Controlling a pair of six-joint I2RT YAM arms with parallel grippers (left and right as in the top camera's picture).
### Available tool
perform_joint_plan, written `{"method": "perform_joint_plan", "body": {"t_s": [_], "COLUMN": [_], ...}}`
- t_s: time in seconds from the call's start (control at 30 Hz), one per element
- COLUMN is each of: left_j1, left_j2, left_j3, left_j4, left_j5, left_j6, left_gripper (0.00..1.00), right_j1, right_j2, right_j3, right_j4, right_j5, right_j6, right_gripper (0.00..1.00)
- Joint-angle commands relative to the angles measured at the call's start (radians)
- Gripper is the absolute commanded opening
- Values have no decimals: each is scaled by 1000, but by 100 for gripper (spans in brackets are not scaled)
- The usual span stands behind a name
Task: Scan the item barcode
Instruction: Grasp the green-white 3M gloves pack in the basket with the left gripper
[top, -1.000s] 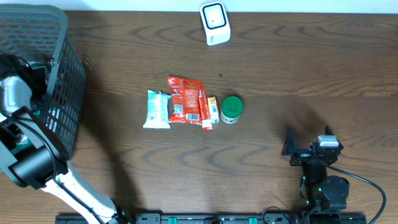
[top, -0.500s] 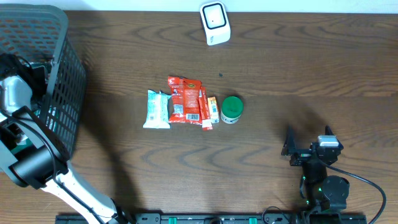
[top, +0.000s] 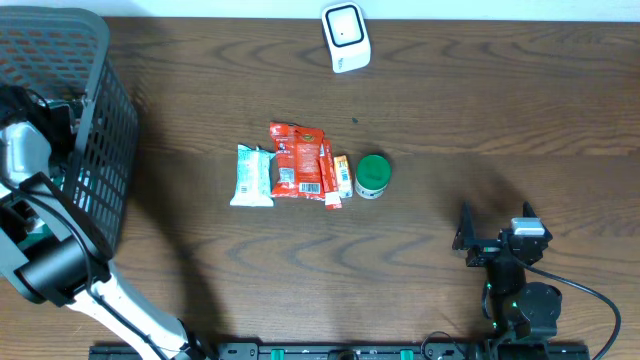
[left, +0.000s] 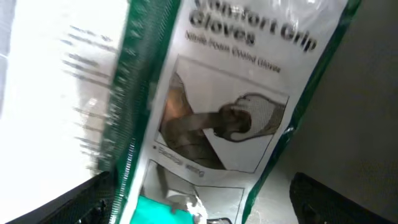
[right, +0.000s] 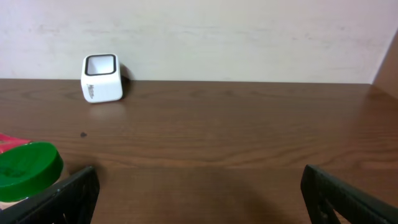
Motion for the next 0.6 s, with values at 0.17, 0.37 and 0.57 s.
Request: {"method": "perform_joint_plan", "body": {"t_s": [0.17,0.37,0.57], "left_j1": [3,6,24], "left_j2": [-54,-43,-4], "left_j3": [-12,-25,-42], "left_j4": [11,14,15], "left_j5": [-3,-33,-36], "left_j6": [-8,-8,-8], "left_gripper": [94,95,95], "right_j1": [1,1,1], "right_j2": [0,0,0], "right_j3": [-2,-2,-2], "right_j4": [-4,-4,-4], "right_j5": [-5,-5,-5], "right_j6": [10,10,10], "right_gripper": [99,99,99]}}
